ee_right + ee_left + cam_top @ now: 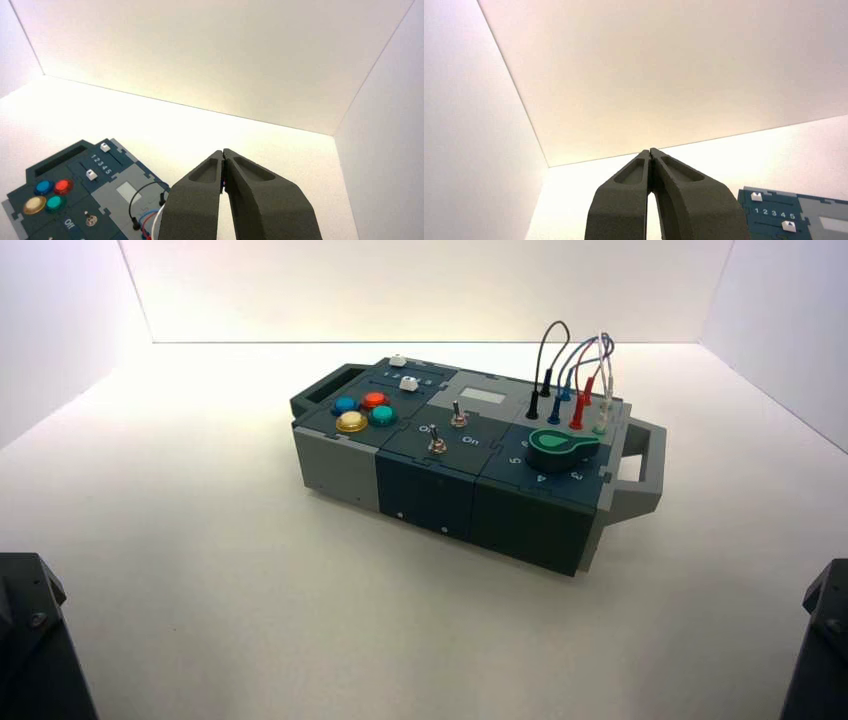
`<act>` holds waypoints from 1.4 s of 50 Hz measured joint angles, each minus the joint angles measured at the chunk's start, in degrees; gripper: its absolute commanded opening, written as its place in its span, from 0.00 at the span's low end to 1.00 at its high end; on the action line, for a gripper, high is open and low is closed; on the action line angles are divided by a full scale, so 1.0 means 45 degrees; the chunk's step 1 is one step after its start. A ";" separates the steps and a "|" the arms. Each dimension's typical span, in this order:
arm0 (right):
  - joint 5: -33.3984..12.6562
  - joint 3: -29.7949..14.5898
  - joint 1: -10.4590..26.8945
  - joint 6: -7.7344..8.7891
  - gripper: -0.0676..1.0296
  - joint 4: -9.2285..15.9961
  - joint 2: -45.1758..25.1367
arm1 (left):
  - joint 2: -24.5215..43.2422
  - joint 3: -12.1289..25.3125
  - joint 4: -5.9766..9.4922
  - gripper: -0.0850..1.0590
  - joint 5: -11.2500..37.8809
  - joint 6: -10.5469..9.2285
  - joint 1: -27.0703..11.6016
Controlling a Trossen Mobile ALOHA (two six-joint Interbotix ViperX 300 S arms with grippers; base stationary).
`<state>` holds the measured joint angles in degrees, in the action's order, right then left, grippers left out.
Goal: View the box from the top.
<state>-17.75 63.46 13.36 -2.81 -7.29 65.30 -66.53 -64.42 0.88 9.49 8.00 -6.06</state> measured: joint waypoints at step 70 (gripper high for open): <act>-0.5234 -0.4668 0.2012 0.0430 0.04 0.1094 -0.6445 | 0.9863 0.7168 0.0059 0.05 0.7969 -0.0098 -0.4785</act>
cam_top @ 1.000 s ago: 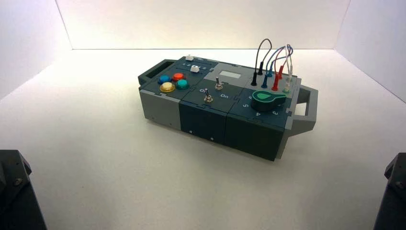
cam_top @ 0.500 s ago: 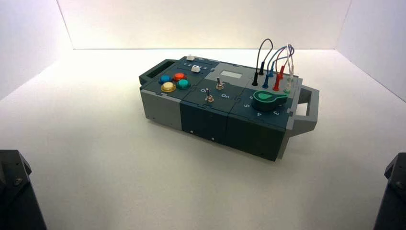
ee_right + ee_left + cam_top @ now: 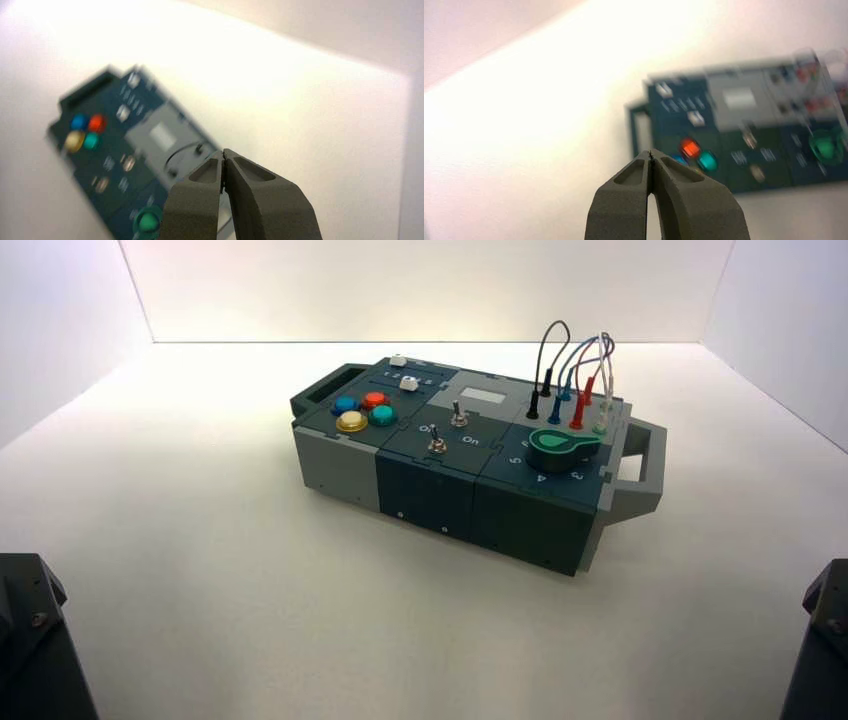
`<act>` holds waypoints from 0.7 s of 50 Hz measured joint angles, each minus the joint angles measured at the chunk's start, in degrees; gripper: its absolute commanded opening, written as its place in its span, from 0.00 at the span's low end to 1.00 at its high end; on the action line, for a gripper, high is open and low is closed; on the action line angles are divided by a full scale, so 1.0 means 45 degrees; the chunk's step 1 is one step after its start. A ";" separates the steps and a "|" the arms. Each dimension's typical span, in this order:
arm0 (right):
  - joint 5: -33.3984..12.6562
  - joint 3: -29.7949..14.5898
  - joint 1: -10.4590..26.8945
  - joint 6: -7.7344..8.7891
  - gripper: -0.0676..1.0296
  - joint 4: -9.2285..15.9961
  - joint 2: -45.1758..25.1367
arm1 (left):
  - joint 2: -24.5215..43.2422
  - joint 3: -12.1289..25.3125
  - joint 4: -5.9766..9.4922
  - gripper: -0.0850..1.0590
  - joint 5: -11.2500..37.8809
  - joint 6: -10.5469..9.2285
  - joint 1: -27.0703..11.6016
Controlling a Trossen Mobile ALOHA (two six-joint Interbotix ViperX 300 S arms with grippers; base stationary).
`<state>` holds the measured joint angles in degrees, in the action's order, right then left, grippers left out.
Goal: View the box from the top.
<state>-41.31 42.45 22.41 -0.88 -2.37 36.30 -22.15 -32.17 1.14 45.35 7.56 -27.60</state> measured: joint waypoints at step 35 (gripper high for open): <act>-0.3555 -0.0332 0.1582 0.0234 0.04 0.1016 -0.3398 | 0.0801 -0.0469 -0.0039 0.05 0.3184 -0.0371 -0.1055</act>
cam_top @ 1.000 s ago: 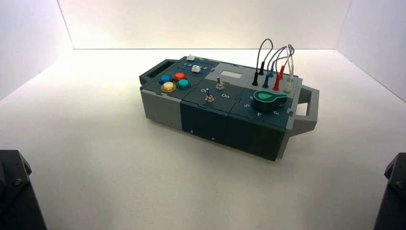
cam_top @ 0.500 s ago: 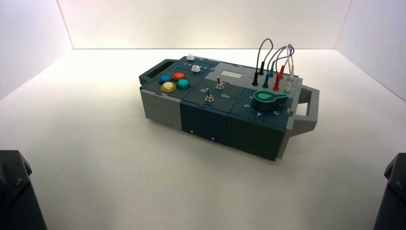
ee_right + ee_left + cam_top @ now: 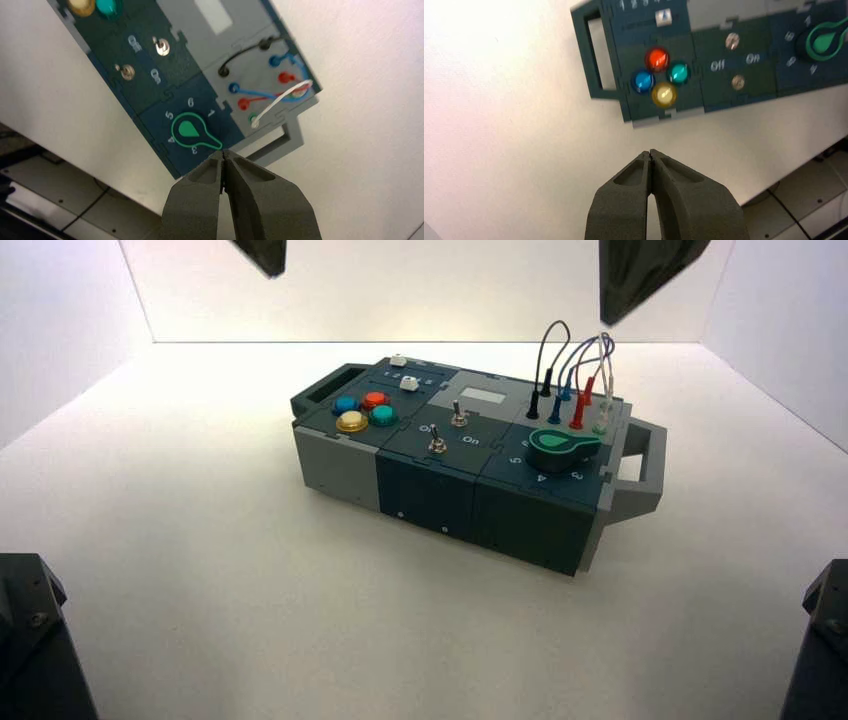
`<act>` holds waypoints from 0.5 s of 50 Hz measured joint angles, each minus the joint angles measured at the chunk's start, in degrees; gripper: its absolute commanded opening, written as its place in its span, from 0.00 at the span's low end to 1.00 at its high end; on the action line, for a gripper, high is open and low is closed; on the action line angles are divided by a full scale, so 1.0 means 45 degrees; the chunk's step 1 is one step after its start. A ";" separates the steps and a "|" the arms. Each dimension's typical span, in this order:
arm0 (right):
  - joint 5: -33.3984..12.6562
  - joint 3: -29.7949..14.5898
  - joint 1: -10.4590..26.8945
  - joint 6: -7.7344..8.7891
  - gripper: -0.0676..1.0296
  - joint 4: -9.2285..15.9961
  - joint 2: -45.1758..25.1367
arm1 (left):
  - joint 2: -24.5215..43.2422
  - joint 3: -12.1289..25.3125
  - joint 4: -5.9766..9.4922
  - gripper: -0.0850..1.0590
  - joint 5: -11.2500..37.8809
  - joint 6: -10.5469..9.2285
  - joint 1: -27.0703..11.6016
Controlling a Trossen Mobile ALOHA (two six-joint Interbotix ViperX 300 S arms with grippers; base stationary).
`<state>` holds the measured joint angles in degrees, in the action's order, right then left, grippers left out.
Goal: View the box from the top.
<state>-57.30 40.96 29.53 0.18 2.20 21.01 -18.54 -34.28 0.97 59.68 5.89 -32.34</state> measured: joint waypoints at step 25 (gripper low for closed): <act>0.0000 -0.0156 0.0020 0.0000 0.04 0.0059 -0.0684 | 0.0117 0.0195 -0.0137 0.05 0.0059 0.0039 -0.0020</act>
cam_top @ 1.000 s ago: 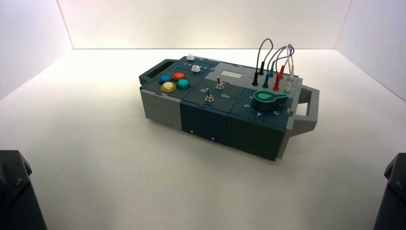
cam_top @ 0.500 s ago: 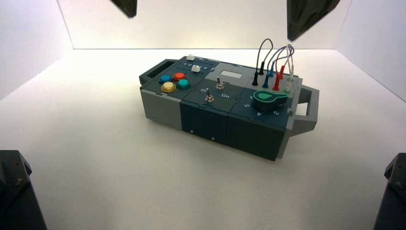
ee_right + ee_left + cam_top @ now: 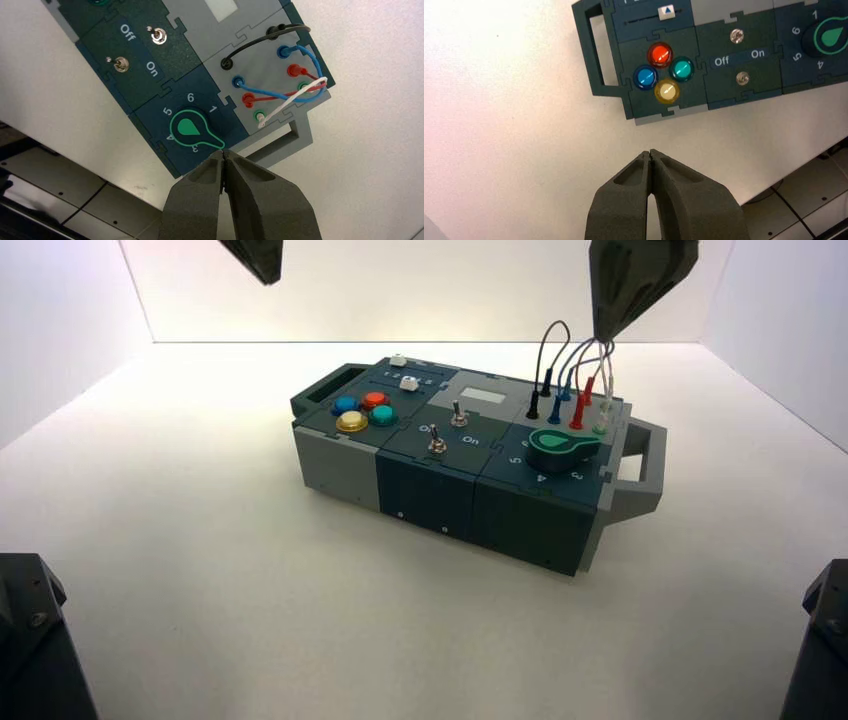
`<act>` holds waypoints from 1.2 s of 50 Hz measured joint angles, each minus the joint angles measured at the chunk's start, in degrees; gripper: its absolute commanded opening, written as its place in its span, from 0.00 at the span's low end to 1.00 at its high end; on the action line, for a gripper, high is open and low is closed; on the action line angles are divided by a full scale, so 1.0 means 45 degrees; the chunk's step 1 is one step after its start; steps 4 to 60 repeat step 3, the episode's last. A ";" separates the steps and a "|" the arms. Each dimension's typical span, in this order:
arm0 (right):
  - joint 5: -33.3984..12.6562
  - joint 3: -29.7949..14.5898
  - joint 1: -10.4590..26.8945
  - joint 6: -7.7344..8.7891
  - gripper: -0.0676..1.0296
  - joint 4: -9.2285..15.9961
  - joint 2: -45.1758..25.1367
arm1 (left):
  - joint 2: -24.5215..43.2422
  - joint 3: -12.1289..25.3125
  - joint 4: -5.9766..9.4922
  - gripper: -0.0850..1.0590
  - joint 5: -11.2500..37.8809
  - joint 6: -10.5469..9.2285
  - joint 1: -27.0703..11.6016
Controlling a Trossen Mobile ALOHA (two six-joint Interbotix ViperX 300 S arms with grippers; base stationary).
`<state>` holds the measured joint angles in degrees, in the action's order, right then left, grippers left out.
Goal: View the box from the top.
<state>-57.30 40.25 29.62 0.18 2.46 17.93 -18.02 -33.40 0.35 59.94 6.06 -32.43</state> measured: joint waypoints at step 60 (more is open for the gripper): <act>-0.0020 0.0000 -0.0020 0.0000 0.04 0.0000 -0.0078 | 0.0098 0.0078 0.0000 0.05 0.0039 0.0000 0.0020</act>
